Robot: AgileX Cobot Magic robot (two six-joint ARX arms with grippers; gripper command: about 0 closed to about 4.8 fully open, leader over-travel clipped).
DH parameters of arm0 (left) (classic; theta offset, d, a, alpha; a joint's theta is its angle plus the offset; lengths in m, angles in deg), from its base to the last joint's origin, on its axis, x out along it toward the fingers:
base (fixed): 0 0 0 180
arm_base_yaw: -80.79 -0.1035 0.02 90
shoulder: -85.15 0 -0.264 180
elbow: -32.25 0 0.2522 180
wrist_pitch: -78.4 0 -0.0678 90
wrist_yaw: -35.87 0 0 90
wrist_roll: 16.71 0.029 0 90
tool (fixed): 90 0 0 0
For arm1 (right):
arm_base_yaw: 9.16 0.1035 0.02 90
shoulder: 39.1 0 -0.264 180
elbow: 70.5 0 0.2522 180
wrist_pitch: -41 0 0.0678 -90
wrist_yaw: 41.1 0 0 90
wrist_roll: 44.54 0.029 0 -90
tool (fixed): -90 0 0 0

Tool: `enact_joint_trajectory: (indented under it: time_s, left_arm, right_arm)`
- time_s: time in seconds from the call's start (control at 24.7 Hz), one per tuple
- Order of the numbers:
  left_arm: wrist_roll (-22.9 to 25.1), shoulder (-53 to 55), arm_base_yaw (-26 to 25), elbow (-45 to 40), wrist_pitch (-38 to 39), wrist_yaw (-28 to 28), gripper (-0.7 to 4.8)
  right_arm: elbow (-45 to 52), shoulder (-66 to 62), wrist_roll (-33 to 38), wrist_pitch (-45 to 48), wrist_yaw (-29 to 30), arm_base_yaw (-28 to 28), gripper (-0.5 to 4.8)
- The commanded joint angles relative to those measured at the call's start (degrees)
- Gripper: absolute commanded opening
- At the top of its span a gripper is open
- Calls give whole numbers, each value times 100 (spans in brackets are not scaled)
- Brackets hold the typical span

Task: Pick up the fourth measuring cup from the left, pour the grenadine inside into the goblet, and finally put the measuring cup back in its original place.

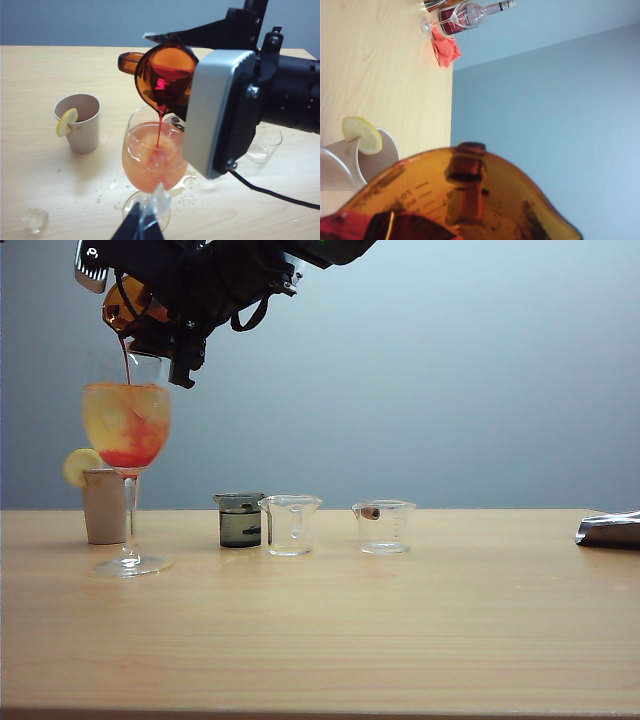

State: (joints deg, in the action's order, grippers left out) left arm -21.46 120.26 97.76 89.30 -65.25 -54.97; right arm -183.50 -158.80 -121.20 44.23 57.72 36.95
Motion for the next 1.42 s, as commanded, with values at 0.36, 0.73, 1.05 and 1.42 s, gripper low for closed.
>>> enact_joint_trajectory:
  time_s: [0.36, 0.73, 1.05, 1.42]
  left_arm:
    - [-17, -11, 0, 31, -35, 26, -6]
    - [-17, -11, 0, 31, -35, 26, -6]
    - [-17, -11, 0, 31, -37, 26, -6]
    - [-20, -11, 0, 31, -35, 109, -6]
  right_arm:
    - [-28, 35, -184, 173, 7, 2, -5]
    - [-28, 35, -485, 175, 9, 0, -5]
    - [-28, 35, -649, 177, 9, 2, -5]
    - [-28, 35, -979, 177, 7, 13, -5]
